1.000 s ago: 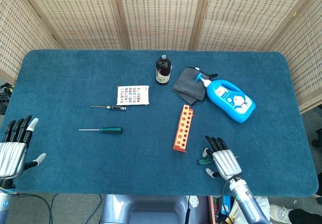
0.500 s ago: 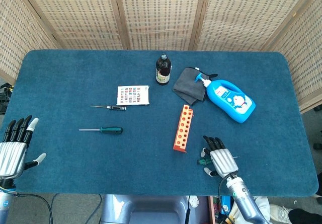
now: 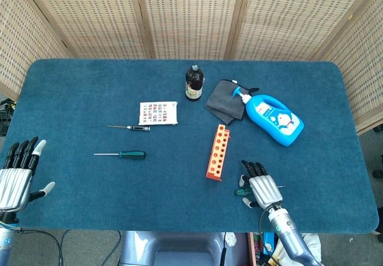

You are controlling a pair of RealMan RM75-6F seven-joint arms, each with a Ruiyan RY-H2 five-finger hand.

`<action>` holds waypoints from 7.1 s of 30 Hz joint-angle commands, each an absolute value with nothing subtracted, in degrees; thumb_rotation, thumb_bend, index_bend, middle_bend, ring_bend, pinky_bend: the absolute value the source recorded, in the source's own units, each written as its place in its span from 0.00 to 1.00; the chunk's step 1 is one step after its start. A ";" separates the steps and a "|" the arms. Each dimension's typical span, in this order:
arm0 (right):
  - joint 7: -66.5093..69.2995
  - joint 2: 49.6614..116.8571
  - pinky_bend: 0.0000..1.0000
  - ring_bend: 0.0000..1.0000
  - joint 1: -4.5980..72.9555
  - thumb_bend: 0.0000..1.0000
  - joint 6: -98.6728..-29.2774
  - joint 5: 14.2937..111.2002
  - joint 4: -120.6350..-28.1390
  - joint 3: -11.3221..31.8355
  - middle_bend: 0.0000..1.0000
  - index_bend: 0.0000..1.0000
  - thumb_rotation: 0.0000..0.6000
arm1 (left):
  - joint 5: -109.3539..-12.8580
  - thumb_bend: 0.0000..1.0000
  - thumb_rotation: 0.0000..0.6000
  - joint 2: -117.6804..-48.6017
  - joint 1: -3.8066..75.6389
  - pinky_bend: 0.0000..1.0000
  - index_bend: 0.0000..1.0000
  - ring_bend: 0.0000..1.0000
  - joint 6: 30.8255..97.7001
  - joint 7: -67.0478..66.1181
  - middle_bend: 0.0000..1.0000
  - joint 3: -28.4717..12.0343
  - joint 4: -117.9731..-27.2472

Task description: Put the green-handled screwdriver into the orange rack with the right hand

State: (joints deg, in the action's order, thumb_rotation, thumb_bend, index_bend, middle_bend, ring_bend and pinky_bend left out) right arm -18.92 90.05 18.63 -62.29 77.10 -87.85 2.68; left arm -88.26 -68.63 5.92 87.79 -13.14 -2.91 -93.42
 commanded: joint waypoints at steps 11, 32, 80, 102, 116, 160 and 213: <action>-19.86 91.19 0.00 0.00 19.57 0.23 -62.28 76.39 -87.55 2.51 0.00 0.52 1.00 | -88.67 0.00 1.00 -68.68 5.93 0.00 0.00 0.00 88.01 -12.93 0.00 -2.81 -93.34; -15.53 87.28 0.00 0.00 19.20 0.23 -66.91 78.37 -91.75 3.81 0.00 0.61 1.00 | -89.26 0.00 1.00 -68.51 5.75 0.00 0.00 0.00 88.63 -12.64 0.00 -2.70 -93.53; 38.15 63.89 0.00 0.00 22.03 0.23 -57.86 54.01 -119.72 28.67 0.00 0.61 1.00 | -89.08 0.00 1.00 -68.59 5.79 0.00 0.00 0.00 89.05 -11.21 0.00 -3.24 -93.07; 39.40 72.25 0.00 0.00 29.02 0.23 -55.49 50.44 -113.88 30.20 0.00 0.62 1.00 | -87.75 0.00 1.00 -68.61 6.21 0.00 0.00 0.00 87.73 -10.27 0.00 -3.51 -92.47; 37.63 77.28 0.00 0.00 32.72 0.23 -54.08 47.66 -108.44 30.30 0.00 0.62 1.00 | -86.25 0.00 1.00 -69.07 6.88 0.00 0.00 0.00 85.73 -10.29 0.00 -3.57 -91.68; 39.61 81.10 0.00 0.00 32.78 0.23 -51.05 49.29 -102.78 30.84 0.00 0.62 1.00 | -85.32 0.00 1.00 -69.41 7.40 0.00 0.00 0.00 84.98 -9.94 0.00 -3.55 -91.10; 57.04 87.67 0.00 0.00 27.20 0.23 -48.31 62.72 -93.37 26.72 0.00 0.62 1.00 | -85.40 0.00 1.00 -69.65 7.68 0.00 0.00 0.00 84.72 -10.27 0.00 -3.25 -91.00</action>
State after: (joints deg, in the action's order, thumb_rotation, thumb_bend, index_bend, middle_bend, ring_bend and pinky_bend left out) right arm 56.71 87.43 27.37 -48.33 62.44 -93.64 26.95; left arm -85.41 -69.65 7.69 84.72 -10.29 -3.26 -91.00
